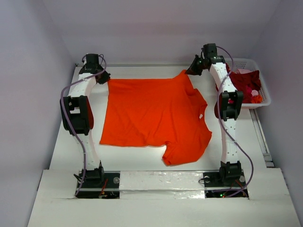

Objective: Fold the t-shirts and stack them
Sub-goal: Fold the flattened tshirt in 1/3 of the way

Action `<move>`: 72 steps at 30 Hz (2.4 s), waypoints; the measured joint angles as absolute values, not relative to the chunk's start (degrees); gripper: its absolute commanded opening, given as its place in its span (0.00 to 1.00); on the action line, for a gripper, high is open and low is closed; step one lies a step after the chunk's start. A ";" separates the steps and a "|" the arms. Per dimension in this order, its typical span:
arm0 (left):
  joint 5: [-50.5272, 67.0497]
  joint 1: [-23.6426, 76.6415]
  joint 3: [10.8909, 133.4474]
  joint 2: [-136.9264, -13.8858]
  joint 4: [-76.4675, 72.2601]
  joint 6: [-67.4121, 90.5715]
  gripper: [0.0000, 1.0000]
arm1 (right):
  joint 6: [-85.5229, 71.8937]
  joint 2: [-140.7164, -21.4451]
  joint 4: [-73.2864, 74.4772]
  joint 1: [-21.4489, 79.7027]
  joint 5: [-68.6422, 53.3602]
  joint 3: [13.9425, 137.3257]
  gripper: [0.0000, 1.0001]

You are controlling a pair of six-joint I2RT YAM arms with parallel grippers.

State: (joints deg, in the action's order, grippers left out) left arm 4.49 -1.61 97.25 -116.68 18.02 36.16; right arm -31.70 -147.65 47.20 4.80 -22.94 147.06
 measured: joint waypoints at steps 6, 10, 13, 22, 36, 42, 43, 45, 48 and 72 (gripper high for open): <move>4.84 -1.63 99.31 -116.68 18.04 36.34 0.00 | -31.70 -147.35 45.89 3.40 -25.78 147.48 0.00; 5.13 -1.76 99.66 -116.68 17.98 36.36 0.00 | -31.94 -146.74 44.40 3.29 -28.88 147.74 0.00; 5.23 -1.91 99.66 -116.68 18.00 36.45 0.00 | -32.01 -146.04 44.07 3.29 -30.35 147.72 0.00; 5.28 -2.04 98.94 -115.44 18.09 36.47 0.00 | -32.42 -140.51 43.20 3.36 -33.74 144.20 0.00; 3.68 -2.04 96.88 -110.72 19.84 36.47 0.00 | -33.98 -129.23 39.24 4.89 -34.04 122.13 0.00; 2.44 -2.04 96.88 -110.56 21.71 36.45 0.00 | -35.33 -128.49 39.40 5.41 -33.87 116.14 0.00; 2.26 -2.04 96.86 -110.48 22.13 36.45 0.00 | -35.48 -128.14 39.48 5.54 -33.87 115.33 0.00; 2.09 -2.04 96.60 -110.04 22.57 36.45 0.00 | -35.81 -127.28 39.62 5.69 -33.67 114.39 0.00; 1.85 -2.04 96.05 -109.10 23.20 36.47 0.00 | -35.92 -125.49 39.79 5.69 -33.23 114.19 0.00; 1.41 -2.04 90.50 -105.06 24.03 36.47 0.00 | -37.23 -114.32 36.42 7.53 -30.48 94.54 0.00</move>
State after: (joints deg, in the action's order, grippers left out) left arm 1.41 -2.04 90.50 -105.06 24.03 36.47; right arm -37.23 -114.32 36.42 7.53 -30.48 94.54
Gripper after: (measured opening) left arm 0.014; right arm 0.012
